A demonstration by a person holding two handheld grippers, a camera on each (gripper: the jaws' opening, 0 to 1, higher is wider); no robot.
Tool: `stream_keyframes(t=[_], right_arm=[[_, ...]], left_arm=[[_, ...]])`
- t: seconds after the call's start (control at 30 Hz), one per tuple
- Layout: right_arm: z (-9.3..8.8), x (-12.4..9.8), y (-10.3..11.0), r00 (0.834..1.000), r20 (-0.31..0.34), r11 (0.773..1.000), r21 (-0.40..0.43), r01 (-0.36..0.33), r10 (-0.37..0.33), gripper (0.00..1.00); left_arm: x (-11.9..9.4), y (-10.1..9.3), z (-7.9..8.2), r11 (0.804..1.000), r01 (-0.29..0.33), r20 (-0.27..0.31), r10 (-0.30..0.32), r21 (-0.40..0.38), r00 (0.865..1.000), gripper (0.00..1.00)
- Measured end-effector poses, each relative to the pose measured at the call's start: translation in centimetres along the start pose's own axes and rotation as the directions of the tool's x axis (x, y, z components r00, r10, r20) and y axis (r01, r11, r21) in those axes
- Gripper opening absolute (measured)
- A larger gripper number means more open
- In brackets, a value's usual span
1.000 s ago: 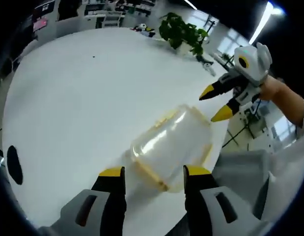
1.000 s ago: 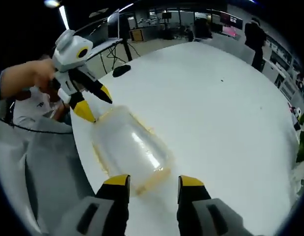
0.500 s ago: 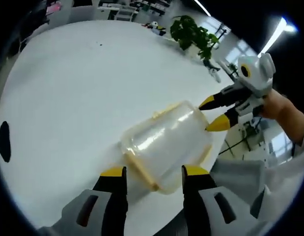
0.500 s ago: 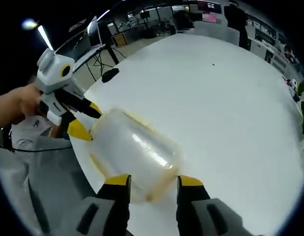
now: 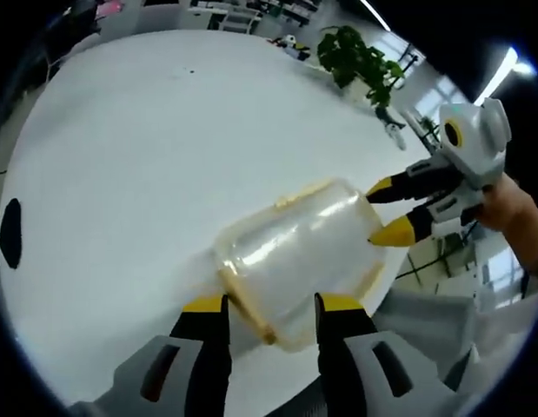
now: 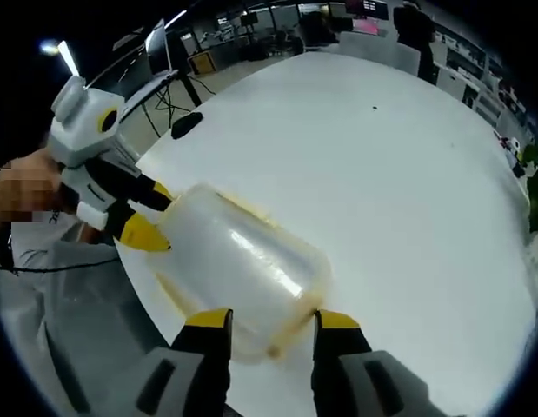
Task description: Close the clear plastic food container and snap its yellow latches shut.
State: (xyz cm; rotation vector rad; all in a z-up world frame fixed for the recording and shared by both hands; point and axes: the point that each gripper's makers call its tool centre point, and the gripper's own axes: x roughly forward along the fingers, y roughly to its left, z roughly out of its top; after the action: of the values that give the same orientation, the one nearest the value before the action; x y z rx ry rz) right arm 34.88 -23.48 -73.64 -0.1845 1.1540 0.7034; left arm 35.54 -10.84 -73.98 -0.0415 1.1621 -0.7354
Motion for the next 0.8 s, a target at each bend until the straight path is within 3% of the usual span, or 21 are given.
stream_keyframes(t=[0.13,0.17,0.2,0.23,0.27,0.33,0.5,0.7,0.8], right_arm=[[0.1,0.2,0.1,1.0,-0.003,1.0,0.015,0.002,-0.002,0.33],[-0.4,0.2,0.3,1.0,-0.022,0.998,0.056,0.006,-0.005,0.33],[-0.1,0.3,0.2,1.0,-0.01,1.0,0.027,0.001,-0.001,0.33],[-0.6,0.3,-0.3,0.999,-0.035,0.999,0.027,0.018,-0.017,0.32],[-0.2,0.6,0.0,1.0,-0.017,1.0,0.029,0.002,-0.002,0.32],[-0.3,0.6,-0.1,1.0,-0.014,0.999,0.032,-0.007,0.008,0.32],[-0.2,0.7,0.0,1.0,-0.017,0.998,0.056,-0.014,0.015,0.33],[-0.1,0.6,0.1,0.999,0.016,0.997,0.069,-0.029,0.028,0.34],[0.0,0.4,0.1,0.999,0.022,0.998,0.05,-0.037,0.036,0.35]], left_arm=[[0.0,0.1,0.0,0.999,-0.009,0.011,0.009,-0.037,1.0,0.34],[0.0,-0.1,0.2,0.996,-0.021,0.02,0.023,-0.085,1.0,0.34],[0.1,-0.3,0.3,0.996,-0.02,0.019,0.022,-0.086,1.0,0.34],[0.5,-2.1,0.6,0.985,0.072,0.044,-0.065,-0.16,0.997,0.33],[0.3,-0.6,0.7,0.989,0.004,0.062,0.006,-0.146,0.998,0.33],[0.3,-0.2,0.4,0.994,0.0,0.06,0.007,-0.109,0.998,0.33],[0.4,0.1,0.3,0.995,-0.002,0.041,0.006,-0.104,0.999,0.34],[0.2,0.1,0.2,0.996,0.002,0.056,0.002,-0.085,0.998,0.35],[0.1,0.1,0.3,1.0,0.007,0.069,-0.008,0.012,0.998,0.37]])
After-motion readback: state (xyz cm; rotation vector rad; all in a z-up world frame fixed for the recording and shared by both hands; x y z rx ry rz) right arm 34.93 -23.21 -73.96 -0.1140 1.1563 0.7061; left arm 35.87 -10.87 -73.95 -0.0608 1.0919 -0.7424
